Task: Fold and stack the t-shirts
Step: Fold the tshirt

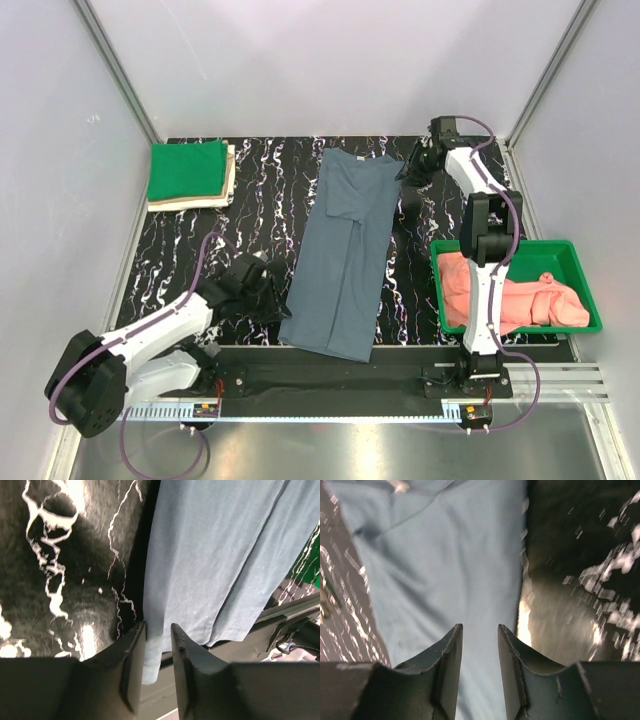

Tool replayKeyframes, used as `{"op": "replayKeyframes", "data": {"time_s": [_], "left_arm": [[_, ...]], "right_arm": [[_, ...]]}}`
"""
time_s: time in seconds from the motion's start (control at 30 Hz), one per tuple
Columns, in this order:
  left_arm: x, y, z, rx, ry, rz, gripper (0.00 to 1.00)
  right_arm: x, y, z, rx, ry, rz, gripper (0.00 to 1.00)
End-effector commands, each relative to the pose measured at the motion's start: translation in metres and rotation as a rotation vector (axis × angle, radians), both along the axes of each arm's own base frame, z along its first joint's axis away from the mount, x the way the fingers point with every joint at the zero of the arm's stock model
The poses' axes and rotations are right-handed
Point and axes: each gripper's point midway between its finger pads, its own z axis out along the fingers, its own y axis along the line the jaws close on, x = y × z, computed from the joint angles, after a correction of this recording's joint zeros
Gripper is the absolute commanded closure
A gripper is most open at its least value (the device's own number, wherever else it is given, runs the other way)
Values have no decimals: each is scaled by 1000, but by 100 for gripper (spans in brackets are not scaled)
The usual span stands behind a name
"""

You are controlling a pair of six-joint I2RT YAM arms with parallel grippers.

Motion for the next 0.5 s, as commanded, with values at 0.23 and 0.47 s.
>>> {"op": "replayKeyframes", "data": {"time_s": [0.23, 0.47], "left_arm": [[86, -26, 92, 85, -249, -32, 55], [114, -66, 64, 79, -183, -166, 56]], "right_arm": [[46, -10, -7, 121, -63, 103, 54], [67, -32, -26, 197, -65, 76, 52]]}}
